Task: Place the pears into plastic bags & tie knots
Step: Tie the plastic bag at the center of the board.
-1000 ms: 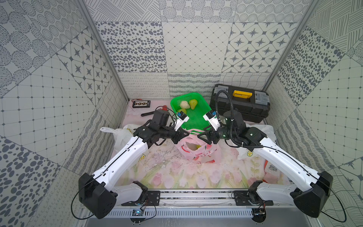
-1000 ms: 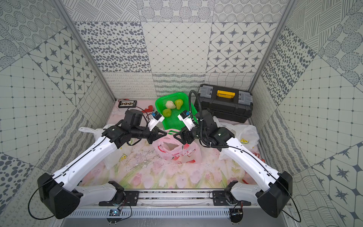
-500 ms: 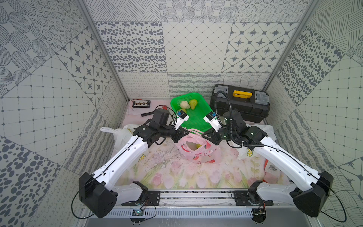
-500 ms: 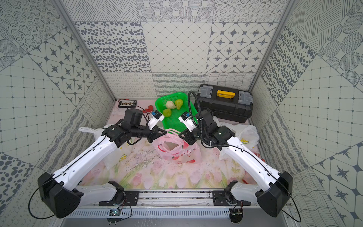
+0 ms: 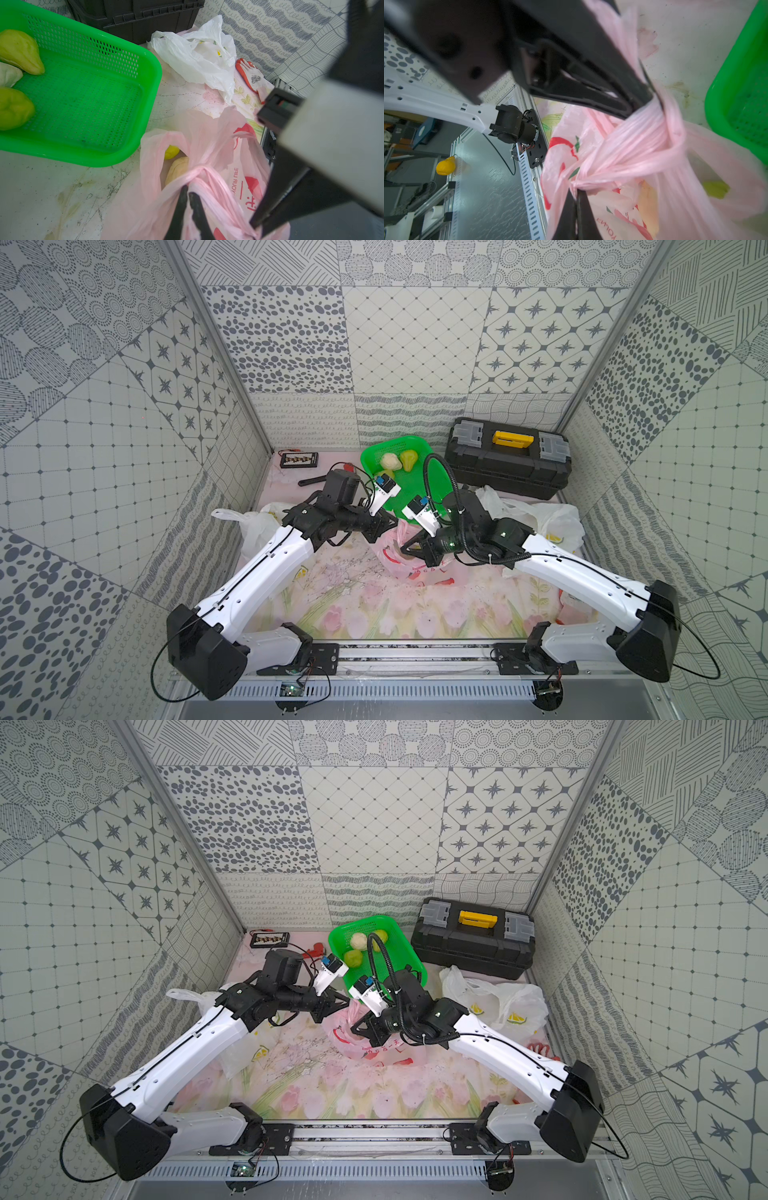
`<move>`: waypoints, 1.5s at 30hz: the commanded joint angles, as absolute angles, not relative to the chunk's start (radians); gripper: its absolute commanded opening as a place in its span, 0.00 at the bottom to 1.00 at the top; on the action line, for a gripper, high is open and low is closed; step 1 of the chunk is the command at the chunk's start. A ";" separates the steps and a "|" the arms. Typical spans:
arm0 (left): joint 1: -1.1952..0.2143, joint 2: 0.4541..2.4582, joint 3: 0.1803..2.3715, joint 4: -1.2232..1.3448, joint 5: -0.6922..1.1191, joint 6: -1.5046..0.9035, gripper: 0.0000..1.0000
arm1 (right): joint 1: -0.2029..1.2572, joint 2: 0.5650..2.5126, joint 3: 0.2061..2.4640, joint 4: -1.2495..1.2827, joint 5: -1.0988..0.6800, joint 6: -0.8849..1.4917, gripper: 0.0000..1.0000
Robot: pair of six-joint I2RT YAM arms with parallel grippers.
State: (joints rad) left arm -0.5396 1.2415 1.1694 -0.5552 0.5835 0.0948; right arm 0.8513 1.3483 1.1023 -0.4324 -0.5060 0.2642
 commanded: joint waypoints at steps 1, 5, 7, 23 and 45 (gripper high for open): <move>-0.539 1.241 1.185 -0.513 0.610 0.072 0.00 | 0.861 1.408 1.056 -0.278 -0.523 0.399 0.00; -0.539 1.253 1.196 -0.513 0.634 0.044 0.00 | 0.864 1.458 1.029 -0.199 -0.484 0.410 0.00; -0.538 1.258 1.204 -0.530 0.649 0.035 0.03 | 0.863 1.456 1.025 -0.202 -0.453 0.378 0.00; -0.533 1.354 1.270 -0.694 0.762 0.077 0.43 | 0.853 1.353 0.999 -0.233 -0.512 0.221 0.00; -0.540 1.386 1.232 -0.751 0.574 0.132 0.47 | 0.853 1.341 0.996 -0.265 -0.538 0.173 0.00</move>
State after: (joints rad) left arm -0.5411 1.3800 1.2346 -0.7025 0.6441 0.1081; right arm 0.8516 1.3590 0.9955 -0.2810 -0.5243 0.1932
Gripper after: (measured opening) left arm 0.464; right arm 0.056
